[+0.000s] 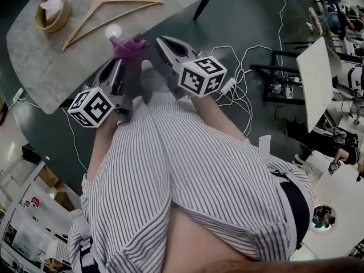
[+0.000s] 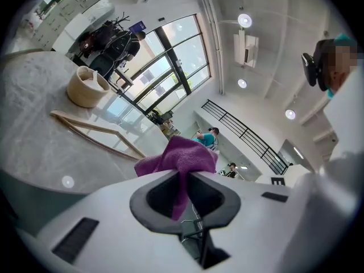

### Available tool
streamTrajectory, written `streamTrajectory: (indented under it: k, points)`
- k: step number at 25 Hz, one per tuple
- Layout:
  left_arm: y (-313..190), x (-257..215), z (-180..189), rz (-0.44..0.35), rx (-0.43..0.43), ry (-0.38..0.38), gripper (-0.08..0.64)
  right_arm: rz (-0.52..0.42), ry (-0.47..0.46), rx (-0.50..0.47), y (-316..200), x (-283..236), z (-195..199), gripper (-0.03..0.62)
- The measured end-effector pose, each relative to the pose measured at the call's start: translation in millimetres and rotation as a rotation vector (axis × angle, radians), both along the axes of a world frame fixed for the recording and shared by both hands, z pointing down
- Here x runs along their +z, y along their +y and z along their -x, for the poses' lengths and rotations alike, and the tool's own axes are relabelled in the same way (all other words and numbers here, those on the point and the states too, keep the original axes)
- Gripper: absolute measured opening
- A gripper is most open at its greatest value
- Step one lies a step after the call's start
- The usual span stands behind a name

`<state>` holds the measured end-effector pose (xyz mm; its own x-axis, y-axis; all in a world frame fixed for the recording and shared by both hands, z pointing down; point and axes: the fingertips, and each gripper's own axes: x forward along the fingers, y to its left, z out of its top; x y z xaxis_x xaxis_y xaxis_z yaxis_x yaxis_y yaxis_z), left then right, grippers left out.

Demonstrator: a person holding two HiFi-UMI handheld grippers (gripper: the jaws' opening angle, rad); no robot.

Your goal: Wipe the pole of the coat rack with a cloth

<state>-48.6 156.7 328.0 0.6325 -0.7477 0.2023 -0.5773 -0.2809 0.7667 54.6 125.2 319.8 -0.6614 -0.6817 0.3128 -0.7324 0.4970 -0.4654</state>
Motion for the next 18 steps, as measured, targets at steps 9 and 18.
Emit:
streamTrajectory:
  k: [9,18]
  points:
    - [-111,-6,-15,0.002,-0.064,0.01,0.051,0.015,-0.005,-0.083,-111,-1,-9,0.015]
    - [-194,-7,-38,0.01,-0.067,-0.016,0.051,0.031,-0.013,-0.116,-195,2,-25,0.015]
